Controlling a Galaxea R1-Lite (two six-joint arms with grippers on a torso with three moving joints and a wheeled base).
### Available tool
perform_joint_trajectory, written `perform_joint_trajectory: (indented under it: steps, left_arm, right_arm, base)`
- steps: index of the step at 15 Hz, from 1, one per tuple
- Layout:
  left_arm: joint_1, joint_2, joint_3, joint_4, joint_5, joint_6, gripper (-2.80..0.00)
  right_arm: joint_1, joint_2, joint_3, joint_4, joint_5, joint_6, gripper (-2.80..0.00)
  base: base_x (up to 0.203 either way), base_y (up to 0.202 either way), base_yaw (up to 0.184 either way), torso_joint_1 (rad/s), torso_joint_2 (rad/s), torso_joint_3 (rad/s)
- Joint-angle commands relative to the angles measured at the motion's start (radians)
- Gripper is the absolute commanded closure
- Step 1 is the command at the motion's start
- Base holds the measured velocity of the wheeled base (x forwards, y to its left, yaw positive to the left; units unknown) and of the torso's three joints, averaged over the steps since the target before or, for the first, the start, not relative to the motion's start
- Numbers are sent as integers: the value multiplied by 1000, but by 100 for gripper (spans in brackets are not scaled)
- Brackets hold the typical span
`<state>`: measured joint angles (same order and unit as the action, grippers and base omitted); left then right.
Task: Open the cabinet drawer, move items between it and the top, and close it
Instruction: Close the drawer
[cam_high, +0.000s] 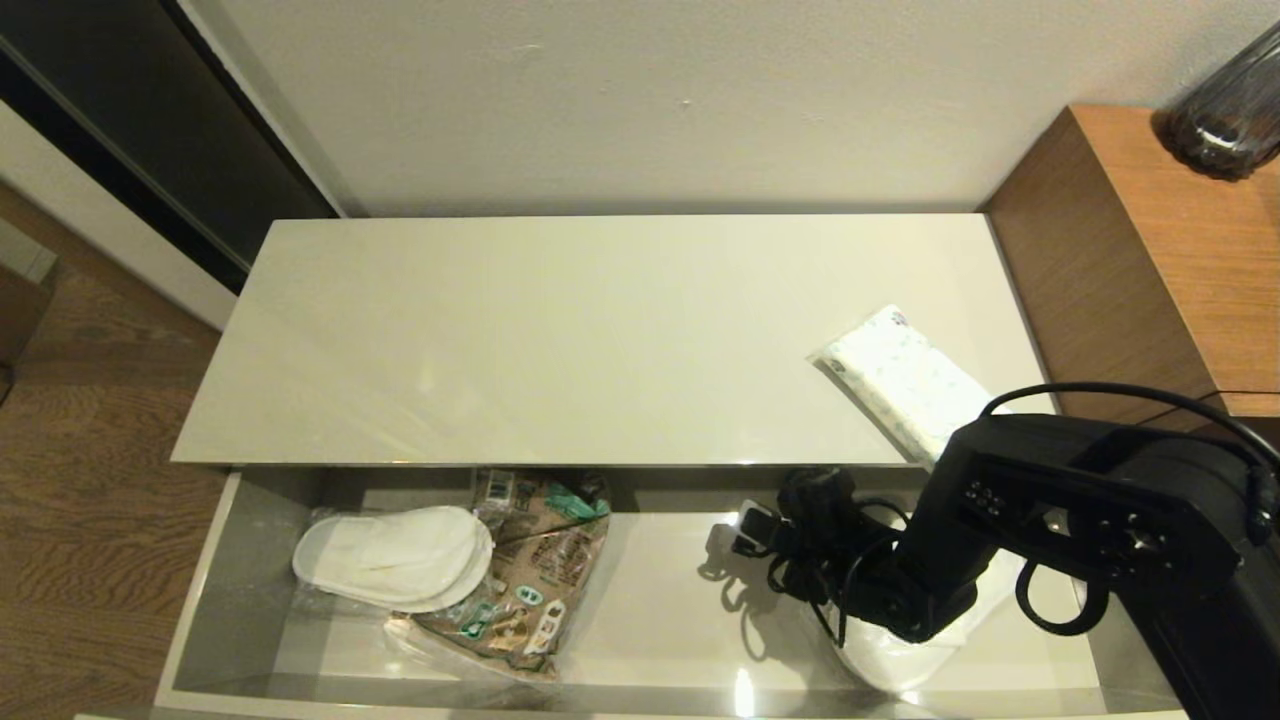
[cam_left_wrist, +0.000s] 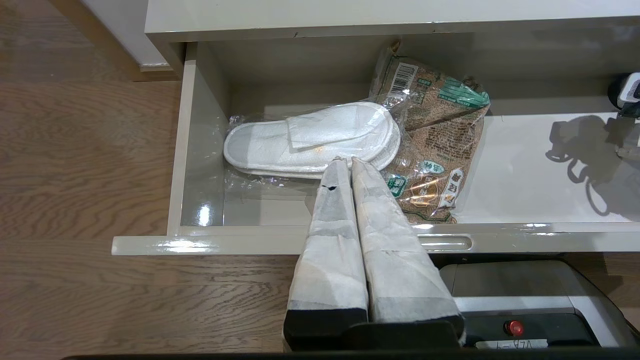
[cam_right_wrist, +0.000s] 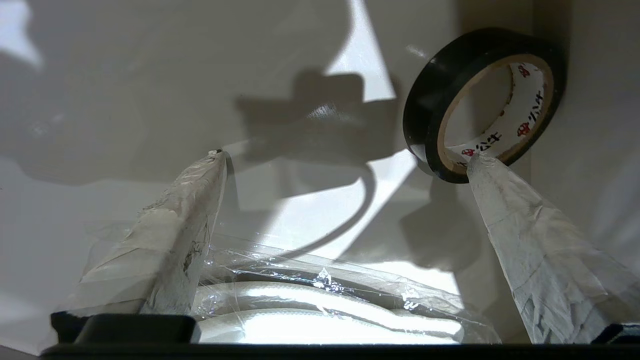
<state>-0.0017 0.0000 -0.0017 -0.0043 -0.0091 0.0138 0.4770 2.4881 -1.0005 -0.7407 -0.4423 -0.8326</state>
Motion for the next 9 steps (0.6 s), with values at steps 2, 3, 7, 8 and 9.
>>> perform_joint_trajectory:
  steps: [2,3,7,8,9]
  left_arm:
    - [0,0,0,0,0,0,0]
    - [0,0,0,0,0,0,0]
    - [0,0,0,0,0,0,0]
    - [0,1,-1,0,0,0,0]
    - [0,0,0,0,0,0,0]
  right_arm:
    - [10,-9,73,-67,-30,-6,-280]
    - [19,-8,105,-109,-57,-6,-280]
    - [62,11,216,-274,-156,-8,-280]
    - [75,12,227,-298,-170,-8,-280]
    - [92,26,225,-343,-188,-9,-280]
  base:
    - [0,0,0,0,0,0]
    - [0,0,0,0,0,0]
    - [0,0,0,0,0,0]
    - [0,0,0,0,0,0]
    - [0,0,0,0,0,0]
